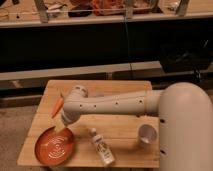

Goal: Pick up the ceramic bowl

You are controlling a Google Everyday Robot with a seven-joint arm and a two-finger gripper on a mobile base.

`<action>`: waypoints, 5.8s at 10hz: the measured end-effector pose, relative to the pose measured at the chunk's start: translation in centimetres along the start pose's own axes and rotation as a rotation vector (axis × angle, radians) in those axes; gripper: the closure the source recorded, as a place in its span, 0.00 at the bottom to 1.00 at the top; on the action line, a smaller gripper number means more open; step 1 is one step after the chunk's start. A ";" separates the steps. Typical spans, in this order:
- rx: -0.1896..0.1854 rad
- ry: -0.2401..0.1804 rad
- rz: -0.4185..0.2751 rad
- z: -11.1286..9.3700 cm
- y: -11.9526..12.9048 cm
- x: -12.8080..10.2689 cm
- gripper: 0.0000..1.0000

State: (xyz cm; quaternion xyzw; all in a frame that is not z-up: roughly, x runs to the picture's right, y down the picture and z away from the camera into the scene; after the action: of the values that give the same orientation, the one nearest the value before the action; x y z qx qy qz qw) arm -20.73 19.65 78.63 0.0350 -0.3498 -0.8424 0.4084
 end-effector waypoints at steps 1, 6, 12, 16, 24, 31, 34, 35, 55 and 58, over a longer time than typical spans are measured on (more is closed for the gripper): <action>-0.001 -0.008 -0.008 0.3 0.1 -0.1 0.20; -0.002 -0.037 -0.050 1.5 -0.5 -0.1 0.20; -0.005 -0.065 -0.083 2.5 -1.3 -0.1 0.20; -0.006 -0.074 -0.094 2.9 -1.7 -0.1 0.20; -0.015 -0.086 -0.107 3.1 -1.8 -0.1 0.20; -0.030 -0.094 -0.122 3.3 -1.7 -0.2 0.20; -0.038 -0.096 -0.130 3.5 -1.9 -0.1 0.20; -0.039 -0.098 -0.131 3.5 -1.9 -0.1 0.20; -0.118 -0.111 -0.164 4.0 -1.2 0.2 0.22; -0.128 -0.112 -0.169 4.0 -1.1 0.3 0.22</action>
State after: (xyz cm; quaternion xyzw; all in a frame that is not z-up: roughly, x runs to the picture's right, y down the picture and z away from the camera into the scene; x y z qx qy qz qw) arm -22.97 22.11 81.02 -0.0087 -0.3133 -0.8951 0.3172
